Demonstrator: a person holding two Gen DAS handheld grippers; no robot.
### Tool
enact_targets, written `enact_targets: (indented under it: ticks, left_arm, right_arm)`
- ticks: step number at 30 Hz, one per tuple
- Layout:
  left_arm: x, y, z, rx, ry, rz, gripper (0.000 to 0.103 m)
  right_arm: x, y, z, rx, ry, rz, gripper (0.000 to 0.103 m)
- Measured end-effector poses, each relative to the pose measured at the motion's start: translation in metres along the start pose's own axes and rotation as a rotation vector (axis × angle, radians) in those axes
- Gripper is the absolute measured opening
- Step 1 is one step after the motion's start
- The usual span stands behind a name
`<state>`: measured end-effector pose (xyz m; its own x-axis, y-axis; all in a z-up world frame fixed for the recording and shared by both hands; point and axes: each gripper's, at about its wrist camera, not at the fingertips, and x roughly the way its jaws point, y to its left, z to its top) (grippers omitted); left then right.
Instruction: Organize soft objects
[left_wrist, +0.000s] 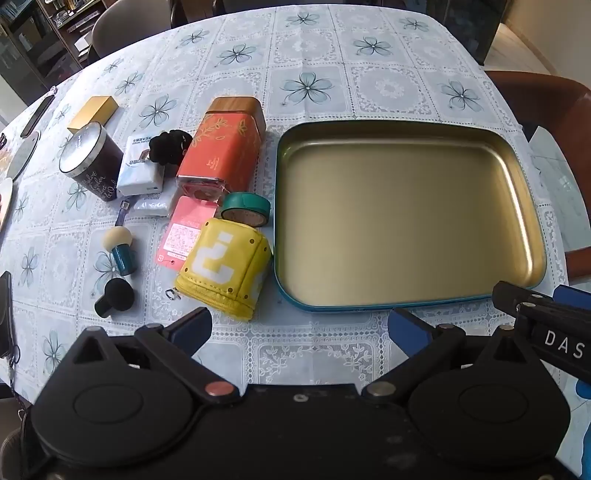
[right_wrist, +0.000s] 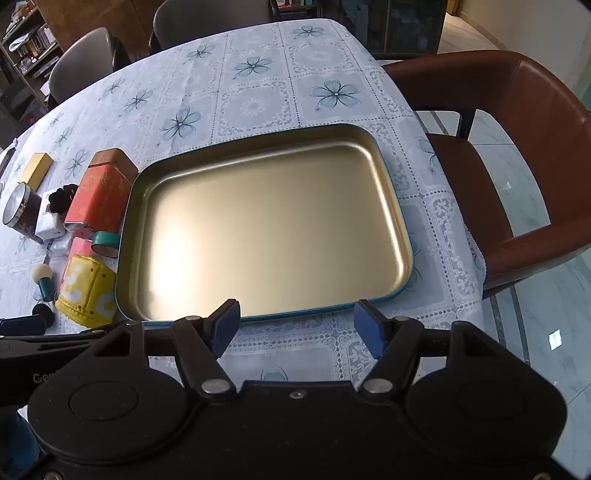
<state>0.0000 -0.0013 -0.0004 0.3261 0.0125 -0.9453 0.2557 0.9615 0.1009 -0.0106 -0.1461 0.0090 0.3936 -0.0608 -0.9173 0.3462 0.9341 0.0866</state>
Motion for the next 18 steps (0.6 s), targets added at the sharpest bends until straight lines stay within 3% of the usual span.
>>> enact_targets:
  ticks: [12, 18]
  left_arm:
    - [0.001, 0.004, 0.001, -0.022, 0.008, -0.021, 0.102]
    - [0.002, 0.005, -0.002, -0.022, 0.009, -0.024, 0.102]
  right_arm:
    - [0.005, -0.012, 0.015, -0.004, 0.03, -0.01, 0.061]
    - [0.003, 0.004, 0.001, -0.007, 0.019, -0.021, 0.061]
